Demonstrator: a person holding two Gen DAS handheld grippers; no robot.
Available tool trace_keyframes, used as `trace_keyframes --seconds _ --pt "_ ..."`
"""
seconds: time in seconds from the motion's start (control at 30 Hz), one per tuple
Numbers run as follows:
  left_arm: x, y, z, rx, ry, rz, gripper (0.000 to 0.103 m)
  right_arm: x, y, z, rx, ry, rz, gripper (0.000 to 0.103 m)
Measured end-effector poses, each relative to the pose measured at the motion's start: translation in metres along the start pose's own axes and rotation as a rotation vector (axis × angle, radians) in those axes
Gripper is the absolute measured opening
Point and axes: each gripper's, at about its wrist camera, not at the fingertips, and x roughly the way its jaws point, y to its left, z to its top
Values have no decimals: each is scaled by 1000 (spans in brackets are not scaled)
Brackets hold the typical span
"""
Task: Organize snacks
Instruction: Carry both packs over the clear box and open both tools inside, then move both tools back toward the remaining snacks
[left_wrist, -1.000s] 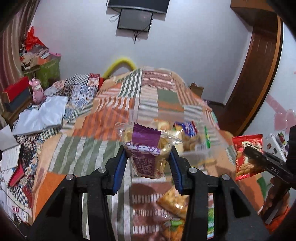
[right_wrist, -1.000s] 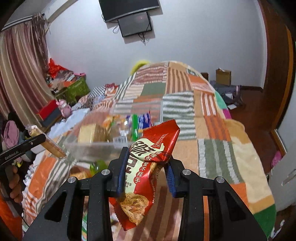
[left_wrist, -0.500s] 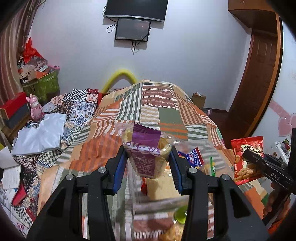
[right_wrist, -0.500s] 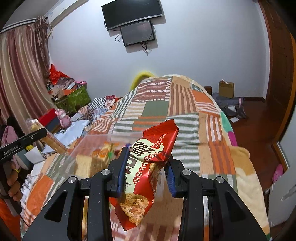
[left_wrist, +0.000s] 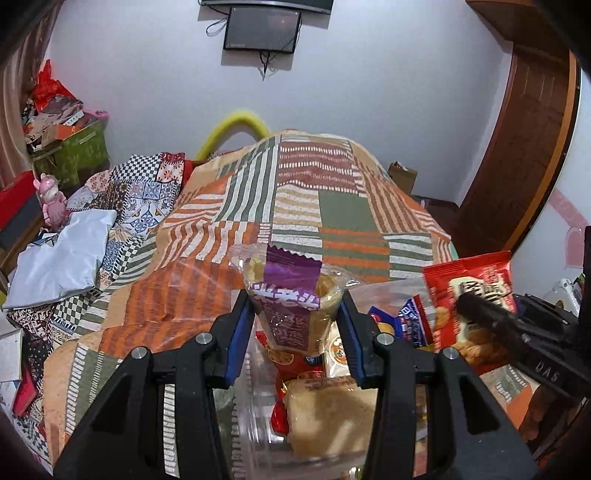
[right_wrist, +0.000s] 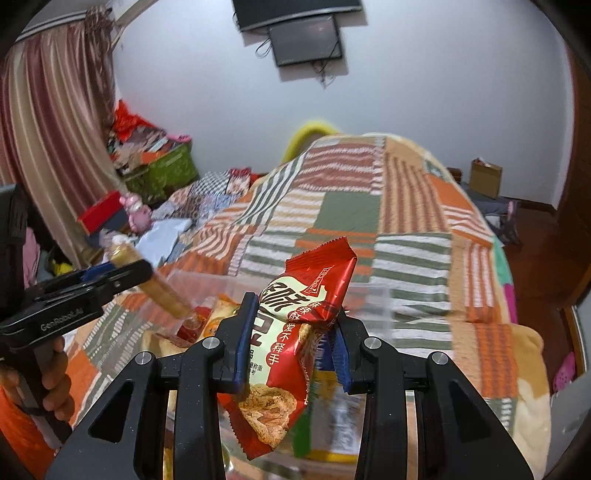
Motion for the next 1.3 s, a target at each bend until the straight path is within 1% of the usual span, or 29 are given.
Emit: trace_keyframes --seconds 0.17,0.27,0.37,0.47,0.57,0.63,0.73,0.8,0.87,1.0,1.13,1.3 --pt "11 0 -2 2 16 5 44 22 3 -5 5 62 43 33" --pt "14 0 -3 6 28 17 44 27 1 -6 19 83 59 33" --pt "14 -1 -5 19 36 45 44 31 1 -8 24 103 62 35" --pt "13 -2 -7 19 40 48 44 32 1 -8 18 112 28 38" --pt "8 -4 -9 32 39 55 44 29 5 -10 -7 119 -4 44" --pt "3 -6 -9 40 36 59 45 25 6 -10 -22 113 -27 55" --pt "-6 -7 -10 47 22 59 51 14 7 -10 -38 85 -58 65" --pt "-14 -8 -9 50 11 66 55 6 8 -9 -45 68 -71 69" --pt "-21 -9 -9 51 2 67 56 0 9 -8 -51 58 -77 69" --pt "-39 -10 -11 55 -16 71 64 -18 12 -9 -58 37 -78 69" --pt "-57 -12 -17 65 -19 75 66 -37 16 -13 -58 19 -70 71" --pt "-81 -13 -30 60 -19 67 81 -60 24 -25 -64 0 -73 77"
